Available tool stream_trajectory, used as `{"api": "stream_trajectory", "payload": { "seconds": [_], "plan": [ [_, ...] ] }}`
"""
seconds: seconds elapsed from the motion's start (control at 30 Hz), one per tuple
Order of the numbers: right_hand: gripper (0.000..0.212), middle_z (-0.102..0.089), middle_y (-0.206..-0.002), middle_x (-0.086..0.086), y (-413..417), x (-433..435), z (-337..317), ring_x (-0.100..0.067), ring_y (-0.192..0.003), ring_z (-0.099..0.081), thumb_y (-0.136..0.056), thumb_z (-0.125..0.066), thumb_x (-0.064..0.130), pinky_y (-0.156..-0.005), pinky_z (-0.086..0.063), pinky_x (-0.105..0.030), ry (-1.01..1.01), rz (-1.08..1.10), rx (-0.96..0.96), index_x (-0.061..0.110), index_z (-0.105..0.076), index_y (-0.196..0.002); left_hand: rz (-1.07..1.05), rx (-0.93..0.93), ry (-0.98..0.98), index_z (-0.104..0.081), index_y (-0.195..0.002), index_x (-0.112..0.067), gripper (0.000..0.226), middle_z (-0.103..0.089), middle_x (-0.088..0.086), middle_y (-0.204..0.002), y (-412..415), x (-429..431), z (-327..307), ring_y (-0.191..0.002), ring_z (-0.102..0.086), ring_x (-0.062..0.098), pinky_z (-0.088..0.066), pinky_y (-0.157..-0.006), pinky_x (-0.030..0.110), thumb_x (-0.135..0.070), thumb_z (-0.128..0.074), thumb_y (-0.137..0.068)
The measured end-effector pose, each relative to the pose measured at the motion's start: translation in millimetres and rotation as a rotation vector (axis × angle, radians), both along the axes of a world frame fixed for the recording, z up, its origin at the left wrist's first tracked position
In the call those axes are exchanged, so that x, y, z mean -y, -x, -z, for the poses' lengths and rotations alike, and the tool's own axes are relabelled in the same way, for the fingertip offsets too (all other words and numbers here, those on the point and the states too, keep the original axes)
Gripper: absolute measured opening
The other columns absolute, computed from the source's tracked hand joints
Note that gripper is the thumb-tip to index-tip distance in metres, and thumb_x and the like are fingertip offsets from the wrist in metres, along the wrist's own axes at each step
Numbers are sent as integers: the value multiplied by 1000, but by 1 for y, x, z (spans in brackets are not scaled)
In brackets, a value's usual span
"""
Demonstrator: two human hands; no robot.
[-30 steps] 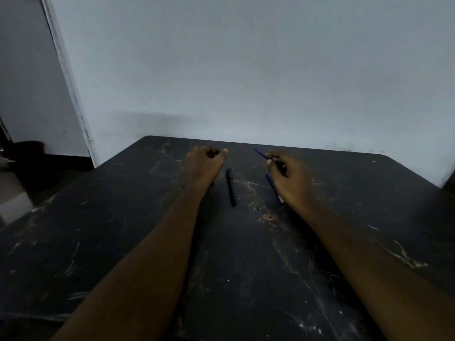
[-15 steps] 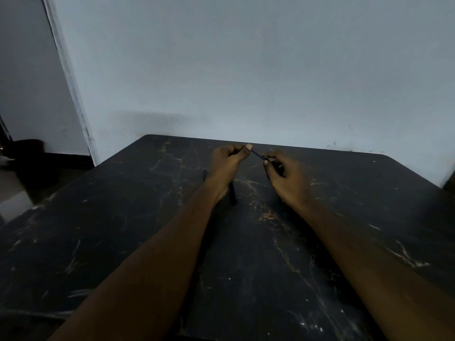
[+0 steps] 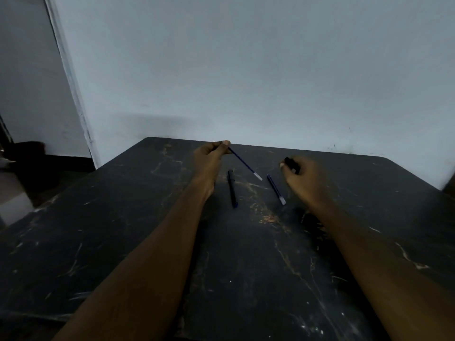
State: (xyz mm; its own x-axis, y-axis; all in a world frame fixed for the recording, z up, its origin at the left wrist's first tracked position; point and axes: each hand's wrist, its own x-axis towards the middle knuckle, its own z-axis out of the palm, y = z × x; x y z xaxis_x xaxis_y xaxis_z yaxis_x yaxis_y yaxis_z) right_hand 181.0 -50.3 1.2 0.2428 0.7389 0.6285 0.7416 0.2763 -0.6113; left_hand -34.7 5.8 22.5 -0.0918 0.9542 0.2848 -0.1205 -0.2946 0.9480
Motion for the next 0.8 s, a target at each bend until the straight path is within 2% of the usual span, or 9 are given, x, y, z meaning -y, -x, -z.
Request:
{"api": "stream_trajectory", "payload": {
  "seconds": [0.07,0.13,0.23,0.37,0.43,0.53,0.63,0.73,0.8],
  "plan": [
    [32,-57,-64,-16,9,3,-3,-30,-61,-56,-92,-63,29,-58,-43,-36,22,-52,-15,2,-63,-75,30,-65,-37,-75,-85,-9,20,-72,-4,-83,-5,0,1,-67,-59,-9,-43,-66,16,-27,-67,-91],
    [37,-54,-61,-15,19,6,-5,-26,-57,-52,-91,-65,32,-56,-37,-33,36,-122,-17,1,-62,-72,70,-111,-88,-75,-83,-8,19,-73,-4,-78,-11,0,3,-70,-63,-8,-46,-64,13,-24,-68,-90],
    [34,-58,-60,-10,30,9,-7,-18,-55,-53,-89,-67,32,-52,-35,-28,53,-194,47,5,-65,-69,122,-136,-140,-76,-82,-3,20,-71,-9,-72,-18,3,6,-66,-64,-12,-43,-59,2,-20,-70,-90],
    [29,-59,-54,-2,34,11,-7,-6,-48,-51,-87,-70,26,-44,-30,-16,63,-217,108,9,-67,-65,154,-141,-168,-75,-90,4,22,-72,2,-81,-20,4,7,-68,-64,-13,-43,-61,1,-16,-67,-91],
    [30,-59,-54,-5,32,10,-8,-8,-48,-52,-87,-70,25,-47,-35,-22,69,-213,90,8,-66,-63,141,-146,-158,-75,-94,4,24,-72,4,-85,-21,4,7,-68,-63,-14,-43,-59,1,-18,-66,-92],
    [33,-61,-60,-18,21,6,-9,-25,-54,-55,-87,-70,26,-54,-39,-32,77,-118,31,-1,-66,-69,109,-172,-127,-73,-97,-4,19,-71,-1,-85,-20,2,8,-70,-64,-10,-46,-64,6,-21,-65,-93],
    [34,-64,-65,-23,-1,1,-9,-34,-62,-62,-86,-71,28,-59,-48,-41,94,5,-43,-3,-67,-72,6,-397,-162,-71,-92,-20,4,-70,-5,-84,-16,-2,13,-81,-66,6,-53,-76,23,-22,-69,-90],
    [29,-60,-54,-12,-24,1,-5,-27,-53,-60,-84,-71,29,-56,-45,-35,150,104,-30,10,-67,-63,-95,-646,-174,-72,-93,-28,9,-71,-11,-87,-14,-5,19,-85,-66,7,-51,-79,24,-31,-68,-87],
    [22,-62,-55,-7,-33,1,-3,-22,-54,-61,-84,-71,29,-56,-45,-31,222,166,16,12,-72,-72,-126,-718,-194,-73,-95,-30,12,-70,-15,-86,-14,-6,23,-82,-64,3,-49,-75,21,-35,-67,-85]
  ]
}}
